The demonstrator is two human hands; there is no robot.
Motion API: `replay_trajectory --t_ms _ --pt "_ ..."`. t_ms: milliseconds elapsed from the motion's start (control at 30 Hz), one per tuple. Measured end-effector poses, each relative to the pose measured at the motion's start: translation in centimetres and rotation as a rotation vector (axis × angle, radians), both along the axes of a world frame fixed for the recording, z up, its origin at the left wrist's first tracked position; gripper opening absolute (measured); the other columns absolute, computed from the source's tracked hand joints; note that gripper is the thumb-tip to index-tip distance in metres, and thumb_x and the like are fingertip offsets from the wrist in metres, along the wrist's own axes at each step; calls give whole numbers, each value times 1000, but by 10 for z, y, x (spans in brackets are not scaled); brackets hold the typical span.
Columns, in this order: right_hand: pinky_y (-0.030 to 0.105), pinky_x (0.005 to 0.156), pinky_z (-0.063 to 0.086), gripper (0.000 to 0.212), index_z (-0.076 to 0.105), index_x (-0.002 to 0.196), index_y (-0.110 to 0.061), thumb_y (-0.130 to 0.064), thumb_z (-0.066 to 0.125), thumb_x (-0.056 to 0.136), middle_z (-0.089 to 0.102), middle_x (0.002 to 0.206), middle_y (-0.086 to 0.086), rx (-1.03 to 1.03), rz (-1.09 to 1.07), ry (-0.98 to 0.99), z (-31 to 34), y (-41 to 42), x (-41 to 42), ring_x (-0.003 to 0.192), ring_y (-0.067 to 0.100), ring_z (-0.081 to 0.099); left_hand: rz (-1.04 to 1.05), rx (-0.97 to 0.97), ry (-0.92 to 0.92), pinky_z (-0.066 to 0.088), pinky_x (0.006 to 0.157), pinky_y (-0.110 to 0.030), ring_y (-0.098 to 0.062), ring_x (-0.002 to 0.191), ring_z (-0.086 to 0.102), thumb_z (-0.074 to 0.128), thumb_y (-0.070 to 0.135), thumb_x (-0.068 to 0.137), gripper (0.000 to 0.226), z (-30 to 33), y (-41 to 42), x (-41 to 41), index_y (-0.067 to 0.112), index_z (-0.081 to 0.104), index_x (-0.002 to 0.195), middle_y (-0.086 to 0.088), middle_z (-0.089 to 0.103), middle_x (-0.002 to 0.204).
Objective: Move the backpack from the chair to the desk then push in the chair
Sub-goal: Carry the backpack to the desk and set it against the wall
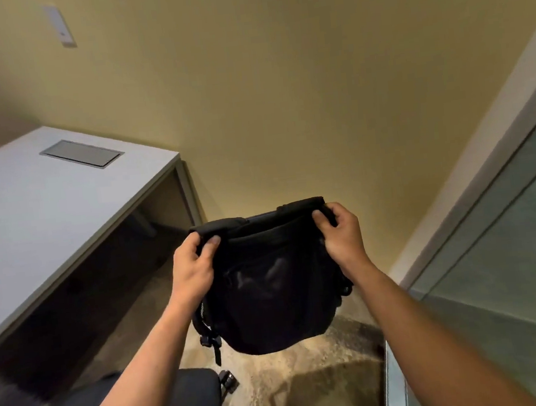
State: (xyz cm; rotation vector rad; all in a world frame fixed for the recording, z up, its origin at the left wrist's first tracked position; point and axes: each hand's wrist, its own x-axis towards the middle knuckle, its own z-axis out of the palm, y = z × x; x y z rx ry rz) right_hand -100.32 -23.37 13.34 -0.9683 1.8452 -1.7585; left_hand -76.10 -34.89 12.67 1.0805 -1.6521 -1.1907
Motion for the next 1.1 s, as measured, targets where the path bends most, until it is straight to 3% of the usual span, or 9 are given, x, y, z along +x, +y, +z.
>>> replay_trajectory --t_ms 133,333,467,533,733,900,1000,1100 --pt "17 66 52 8 68 91 -28 -25 63 95 73 86 -11 -18 47 -19 4 -49 -6 80 6 69 21 -17 4 55 85 -55 -28 92 69 60 20 94 10 7 -39 -2 20 69 97 -6 73 95" --pt "26 74 56 5 68 92 -24 -26 64 95 73 89 -3 -36 106 -20 10 -119 -19 84 13 70 85 -53 -12 58 83 -45 -19 91 69 59 21 95 11 17 -88 -7 19 69 100 -1 73 95" --pt "31 75 57 7 68 88 -28 -28 64 94 72 87 -5 -50 164 -1 12 -166 -30 82 13 68 119 -61 0 56 73 -21 -6 91 68 57 25 95 15 21 -119 -12 32 69 101 12 73 95" --pt "30 73 55 7 68 87 -31 -30 65 94 71 84 -8 -57 193 8 13 -191 -37 80 11 67 154 -67 4 53 71 -16 -3 91 68 58 25 95 16 23 -135 -17 36 69 100 13 73 95" --pt "37 77 57 5 68 88 -31 -31 65 93 72 86 -6 -58 302 7 11 -266 -59 83 15 69 280 -46 44 54 70 -17 -8 92 69 58 25 95 14 21 -179 -35 27 70 102 11 74 95" --pt "33 73 55 6 67 87 -31 -31 65 93 71 81 -10 -61 392 18 15 -325 -76 77 10 65 384 -19 51 54 92 -51 -21 101 69 57 25 95 18 24 -212 -49 20 71 105 -1 74 104" --pt "26 67 52 7 67 86 -27 -31 65 93 69 77 -13 -75 433 27 20 -357 -83 73 5 63 427 -39 56 53 95 -52 -19 103 68 56 25 96 20 31 -230 -57 20 71 108 0 74 107" --pt "29 69 52 9 67 87 -24 -31 65 92 69 78 -11 -94 462 30 26 -387 -85 74 7 62 464 -49 72 54 95 -50 -17 103 69 56 21 96 20 37 -250 -62 19 71 108 0 74 106"
